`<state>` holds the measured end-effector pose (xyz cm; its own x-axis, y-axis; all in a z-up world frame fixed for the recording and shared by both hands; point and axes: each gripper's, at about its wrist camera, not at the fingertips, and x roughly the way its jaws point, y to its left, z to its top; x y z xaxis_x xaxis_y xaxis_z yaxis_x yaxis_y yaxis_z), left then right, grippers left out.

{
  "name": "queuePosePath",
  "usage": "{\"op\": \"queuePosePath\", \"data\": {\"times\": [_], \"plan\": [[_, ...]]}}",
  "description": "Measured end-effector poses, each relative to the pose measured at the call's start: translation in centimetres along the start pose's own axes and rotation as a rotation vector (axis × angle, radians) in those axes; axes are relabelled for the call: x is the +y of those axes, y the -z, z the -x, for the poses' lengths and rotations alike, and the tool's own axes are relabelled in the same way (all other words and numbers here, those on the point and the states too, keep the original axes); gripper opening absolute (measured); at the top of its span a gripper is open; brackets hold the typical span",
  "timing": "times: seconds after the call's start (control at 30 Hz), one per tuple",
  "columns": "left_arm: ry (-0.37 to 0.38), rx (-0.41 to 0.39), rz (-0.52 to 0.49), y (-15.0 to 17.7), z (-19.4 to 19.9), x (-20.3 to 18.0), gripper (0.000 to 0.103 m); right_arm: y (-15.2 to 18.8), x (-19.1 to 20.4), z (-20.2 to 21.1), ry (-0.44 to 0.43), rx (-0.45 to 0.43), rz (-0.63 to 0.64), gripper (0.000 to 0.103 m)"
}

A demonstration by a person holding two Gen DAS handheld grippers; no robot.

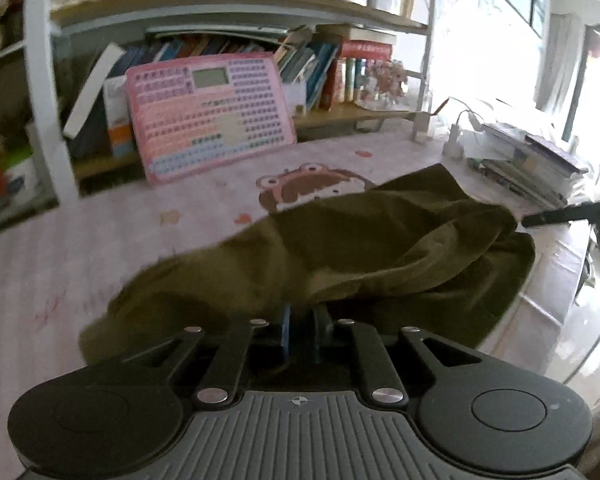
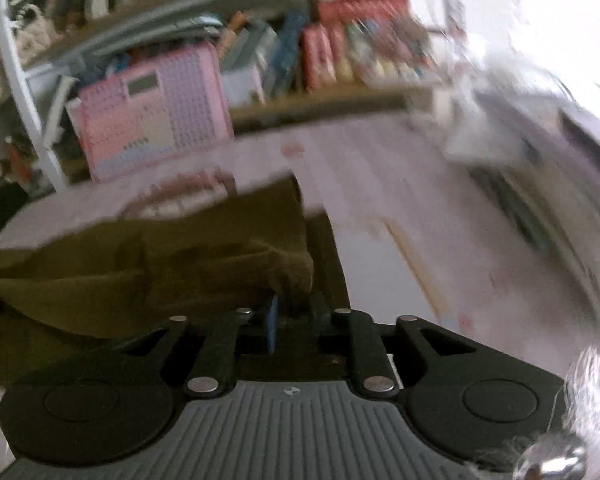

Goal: Fold clothes

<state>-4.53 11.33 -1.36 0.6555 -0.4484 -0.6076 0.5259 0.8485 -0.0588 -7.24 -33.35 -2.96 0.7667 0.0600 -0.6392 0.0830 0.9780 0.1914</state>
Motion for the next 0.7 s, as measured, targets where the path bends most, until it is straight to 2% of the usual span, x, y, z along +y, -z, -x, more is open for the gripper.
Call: {"op": "queuePosePath", "data": {"times": [0.1, 0.17, 0.23, 0.33, 0.43, 0.5, 0.6, 0.7], "plan": [[-0.008, -0.014, 0.07, 1.5, 1.8, 0.2, 0.015, 1.7, -0.1, 1.3, 0.016, 0.027, -0.045, 0.017], [-0.027, -0.021, 0.113, 2.4, 2.9, 0.3, 0.015, 2.5, 0.0, 2.0, 0.026, 0.043, -0.064, 0.021], [-0.045, -0.034, 0.174, 3.3, 4.1, 0.7, 0.016, 3.3, 0.1, 2.8, 0.036, 0.06, -0.083, 0.031], [-0.03, -0.068, 0.329, 4.5, 5.5, 1.5, 0.019, 3.8, 0.3, 3.9, 0.036, 0.081, -0.129, 0.039], [0.049, -0.113, 0.56, 5.4, 5.8, 2.8, 0.021, 3.6, 0.6, 4.6, 0.0, 0.092, -0.211, 0.046], [0.135, -0.141, 0.783, 6.4, 5.3, 4.0, 0.021, 3.0, 0.7, 4.4, -0.047, 0.102, -0.301, 0.053], [0.231, -0.173, 1.057, 8.2, 4.0, 5.0, 0.021, 2.1, 0.6, 3.6, -0.118, 0.117, -0.468, 0.056], [0.28, -0.197, 1.243, 9.3, 2.7, 5.1, 0.026, 1.5, 0.1, 2.3, -0.153, 0.127, -0.643, 0.058]]}}
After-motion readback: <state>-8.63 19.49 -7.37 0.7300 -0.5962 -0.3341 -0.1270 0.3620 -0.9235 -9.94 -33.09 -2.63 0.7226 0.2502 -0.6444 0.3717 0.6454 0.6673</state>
